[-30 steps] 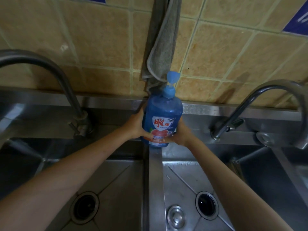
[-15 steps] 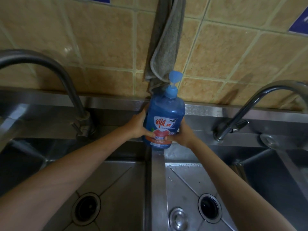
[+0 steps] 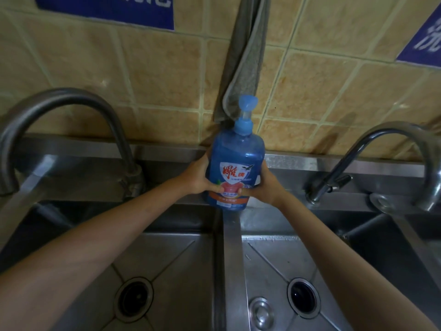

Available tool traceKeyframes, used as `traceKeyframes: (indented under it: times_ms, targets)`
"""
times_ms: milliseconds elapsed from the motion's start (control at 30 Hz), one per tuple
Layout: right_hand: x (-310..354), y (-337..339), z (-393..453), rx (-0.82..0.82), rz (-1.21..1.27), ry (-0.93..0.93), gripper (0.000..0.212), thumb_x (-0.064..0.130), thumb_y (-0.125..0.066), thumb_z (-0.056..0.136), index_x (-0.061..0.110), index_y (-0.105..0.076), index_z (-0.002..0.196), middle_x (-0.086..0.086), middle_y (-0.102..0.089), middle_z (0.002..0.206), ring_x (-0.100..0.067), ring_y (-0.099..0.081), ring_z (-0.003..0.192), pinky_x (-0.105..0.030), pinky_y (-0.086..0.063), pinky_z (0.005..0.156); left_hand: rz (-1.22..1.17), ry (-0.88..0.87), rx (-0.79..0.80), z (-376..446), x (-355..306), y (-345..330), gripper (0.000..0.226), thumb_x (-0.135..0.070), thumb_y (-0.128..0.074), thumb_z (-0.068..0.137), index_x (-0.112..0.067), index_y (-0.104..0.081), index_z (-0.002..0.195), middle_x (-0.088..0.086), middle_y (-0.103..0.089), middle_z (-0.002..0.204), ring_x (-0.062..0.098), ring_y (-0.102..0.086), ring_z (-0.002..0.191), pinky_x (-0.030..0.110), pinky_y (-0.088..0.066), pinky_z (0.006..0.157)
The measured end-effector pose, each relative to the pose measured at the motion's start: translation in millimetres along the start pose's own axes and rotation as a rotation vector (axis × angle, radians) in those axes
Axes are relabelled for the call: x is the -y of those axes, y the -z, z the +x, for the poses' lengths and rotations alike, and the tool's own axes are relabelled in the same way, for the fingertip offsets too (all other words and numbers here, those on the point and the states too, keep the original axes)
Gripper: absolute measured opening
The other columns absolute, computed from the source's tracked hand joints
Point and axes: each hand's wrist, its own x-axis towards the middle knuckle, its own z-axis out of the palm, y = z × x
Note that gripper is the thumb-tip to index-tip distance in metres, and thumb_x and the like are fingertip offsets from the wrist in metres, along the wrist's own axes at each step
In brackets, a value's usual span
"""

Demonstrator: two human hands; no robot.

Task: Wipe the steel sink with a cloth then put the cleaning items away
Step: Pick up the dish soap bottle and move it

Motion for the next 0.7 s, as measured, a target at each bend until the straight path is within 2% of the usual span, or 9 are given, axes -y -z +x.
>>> traceKeyframes:
  times_ms: [67,167,300,333,433,533,600,700]
  targets:
    - [13,0,-4,-0.011,0.008,0.005,0.093,0.021,-0.086,0.063,0.016,-0.031,0.138,-0.004,-0.057,0.125,-0.025,-0.056,0.116,-0.051,-0.05,0.094,0.005,0.0,0.003,-6,-6,8,0.1,-0.013,-0.086,0.06,-0.029,-0.028,0.14,0.001,-0.049,0.138,0.019,-0.047,0.128,0.051,-0.043,0.103]
    - [36,-1,-8,-0.02,0.028,0.037,0.104,0.038,-0.087,0.056,0.017,-0.031,0.141,-0.001,-0.057,0.126,-0.024,-0.055,0.118,-0.05,-0.051,0.094,0.011,-0.002,-0.011,-18,-18,21,0.099,-0.012,-0.087,0.058,-0.024,-0.03,0.138,0.002,-0.05,0.136,0.019,-0.048,0.127,0.051,-0.043,0.103]
    - [68,-5,-16,-0.018,0.014,0.08,0.111,0.051,-0.086,0.049,0.02,-0.031,0.141,-0.002,-0.057,0.129,-0.022,-0.057,0.117,-0.049,-0.052,0.093,0.032,-0.038,-0.028,-38,-36,41,0.104,-0.008,-0.087,0.057,-0.022,-0.026,0.14,-0.002,-0.044,0.138,0.018,-0.044,0.129,0.047,-0.04,0.107]
    - [76,-6,-18,-0.021,0.006,0.088,0.108,0.049,-0.086,0.05,0.02,-0.032,0.14,-0.002,-0.057,0.129,-0.021,-0.057,0.117,-0.048,-0.052,0.093,0.046,-0.052,-0.036,-43,-40,46,0.104,-0.005,-0.086,0.059,-0.022,-0.024,0.141,-0.005,-0.042,0.136,0.016,-0.042,0.13,0.046,-0.039,0.108]
    - [97,-13,-22,-0.028,0.011,0.109,0.094,0.025,-0.087,0.062,0.017,-0.034,0.139,-0.001,-0.057,0.128,-0.02,-0.056,0.115,-0.046,-0.051,0.095,0.087,-0.075,-0.063,-60,-52,62,0.106,-0.006,-0.086,0.059,-0.021,-0.023,0.142,-0.007,-0.04,0.137,0.014,-0.04,0.13,0.044,-0.039,0.108]
    - [118,-20,-28,-0.018,0.014,0.121,0.088,0.023,-0.087,0.062,0.016,-0.038,0.136,-0.002,-0.057,0.127,-0.019,-0.057,0.115,-0.047,-0.052,0.093,0.083,-0.077,-0.086,-80,-60,77,0.106,-0.006,-0.087,0.057,-0.021,-0.026,0.142,-0.002,-0.043,0.14,0.015,-0.042,0.13,0.046,-0.04,0.107]
    - [134,-26,-34,0.001,0.002,0.132,0.092,0.032,-0.088,0.06,0.017,-0.037,0.136,-0.001,-0.057,0.128,-0.018,-0.056,0.116,-0.046,-0.053,0.093,0.096,-0.074,-0.104,-93,-63,86,0.103,-0.006,-0.087,0.058,-0.02,-0.027,0.141,0.0,-0.044,0.139,0.015,-0.043,0.129,0.044,-0.04,0.107]
    - [152,-34,-41,0.023,0.0,0.177,0.11,0.057,-0.085,0.049,0.02,-0.033,0.139,0.001,-0.056,0.13,-0.019,-0.057,0.116,-0.045,-0.052,0.095,0.113,-0.062,-0.12,-114,-69,94,0.099,-0.007,-0.085,0.062,-0.019,-0.026,0.141,0.0,-0.042,0.14,0.015,-0.042,0.129,0.039,-0.039,0.107]
